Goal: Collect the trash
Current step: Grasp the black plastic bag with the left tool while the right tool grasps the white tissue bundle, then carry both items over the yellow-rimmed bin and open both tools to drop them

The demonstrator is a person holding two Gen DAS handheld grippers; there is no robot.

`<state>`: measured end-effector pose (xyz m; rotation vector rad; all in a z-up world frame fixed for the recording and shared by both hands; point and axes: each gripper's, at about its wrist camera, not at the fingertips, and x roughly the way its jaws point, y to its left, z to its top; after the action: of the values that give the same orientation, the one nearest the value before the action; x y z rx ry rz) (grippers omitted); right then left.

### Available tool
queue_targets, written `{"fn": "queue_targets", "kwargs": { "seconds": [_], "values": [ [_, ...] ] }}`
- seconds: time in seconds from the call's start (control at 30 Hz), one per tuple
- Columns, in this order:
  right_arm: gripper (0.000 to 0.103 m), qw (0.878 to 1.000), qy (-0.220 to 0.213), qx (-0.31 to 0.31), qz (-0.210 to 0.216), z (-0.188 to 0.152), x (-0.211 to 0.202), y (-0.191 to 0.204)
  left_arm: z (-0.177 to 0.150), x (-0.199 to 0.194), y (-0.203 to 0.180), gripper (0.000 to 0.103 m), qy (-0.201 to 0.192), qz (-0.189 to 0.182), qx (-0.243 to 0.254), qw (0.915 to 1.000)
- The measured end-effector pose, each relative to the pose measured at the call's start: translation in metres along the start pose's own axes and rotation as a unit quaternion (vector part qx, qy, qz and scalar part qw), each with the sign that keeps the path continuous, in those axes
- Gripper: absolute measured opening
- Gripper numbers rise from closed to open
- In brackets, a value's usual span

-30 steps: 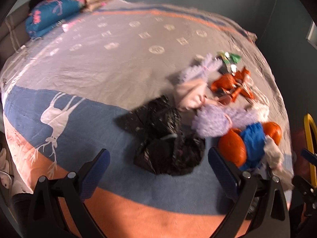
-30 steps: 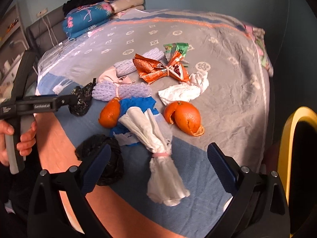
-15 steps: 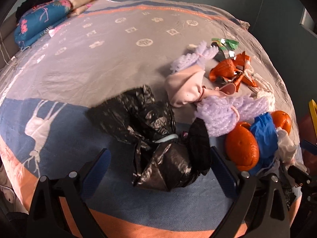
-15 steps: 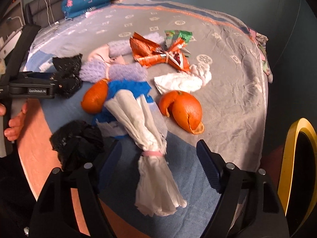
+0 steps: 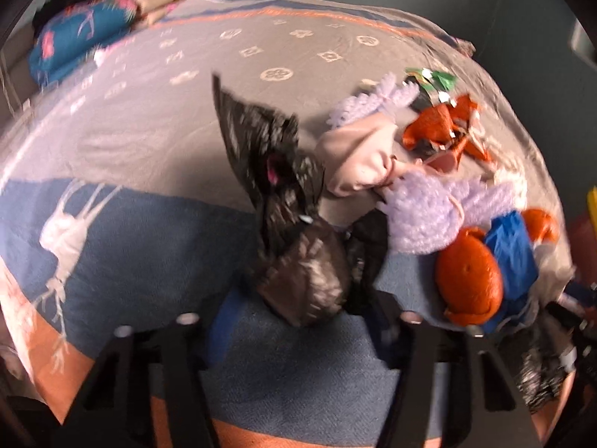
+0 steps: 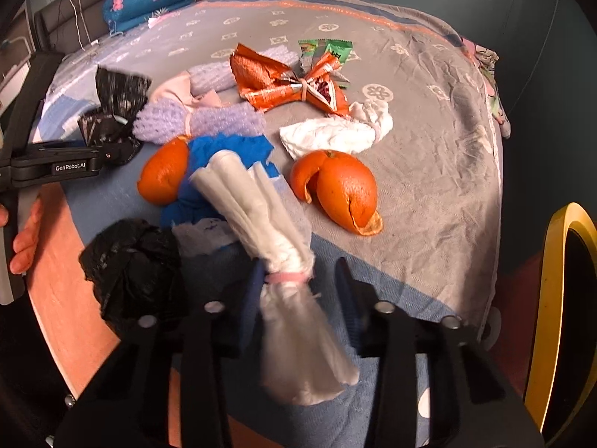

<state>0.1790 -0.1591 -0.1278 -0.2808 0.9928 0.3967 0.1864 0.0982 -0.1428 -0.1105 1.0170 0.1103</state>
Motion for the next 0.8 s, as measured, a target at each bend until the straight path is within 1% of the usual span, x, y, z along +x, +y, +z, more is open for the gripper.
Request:
{"fn": "queue_targets", "kwargs": {
  "seconds": [0.03,0.1,0.2,0.3,0.33,0.37,0.43,0.5,0.63,0.8],
  "values": [
    [0.022,1.0,0.004,0.009,0.002,0.0,0.0,-0.002,-0.001,-0.001,-0.004,0.036,-0.003,0.005,0.01,0.9999],
    [0.02,1.0,0.003,0.026,0.016,0.001,-0.004,-0.008,-0.002,-0.003,-0.006,0.03,-0.008,0.01,0.015,0.9998],
    [0.018,0.999,-0.004,0.04,0.031,0.002,-0.012,-0.013,0.0,-0.003,-0.002,0.026,-0.01,0.007,0.008,0.9999],
    [0.017,0.998,-0.012,0.051,0.045,0.001,-0.019,-0.018,0.001,-0.008,0.009,0.024,-0.016,-0.02,-0.023,0.9994],
    [0.017,0.997,-0.016,0.056,0.057,0.002,-0.024,-0.02,0.003,-0.013,0.015,0.024,-0.023,-0.04,-0.04,0.9981],
    [0.017,0.996,-0.02,0.058,0.062,0.001,-0.027,-0.02,0.003,-0.015,0.019,0.024,-0.027,-0.052,-0.049,0.9971],
    [0.016,0.995,-0.032,0.065,0.075,0.001,-0.036,-0.023,0.004,-0.023,0.027,0.024,-0.043,-0.073,-0.071,0.9939],
    [0.017,0.993,-0.041,0.071,0.086,0.001,-0.045,-0.026,0.006,-0.032,0.033,0.024,-0.061,-0.086,-0.084,0.9909],
    [0.017,0.988,-0.059,0.086,0.11,-0.001,-0.062,-0.031,0.002,-0.046,0.037,0.024,-0.08,-0.108,-0.094,0.9864],
    [0.017,0.982,-0.085,0.103,0.132,-0.002,-0.084,-0.041,-0.006,-0.061,0.03,0.024,-0.098,-0.112,-0.08,0.9856]
  ]
}}
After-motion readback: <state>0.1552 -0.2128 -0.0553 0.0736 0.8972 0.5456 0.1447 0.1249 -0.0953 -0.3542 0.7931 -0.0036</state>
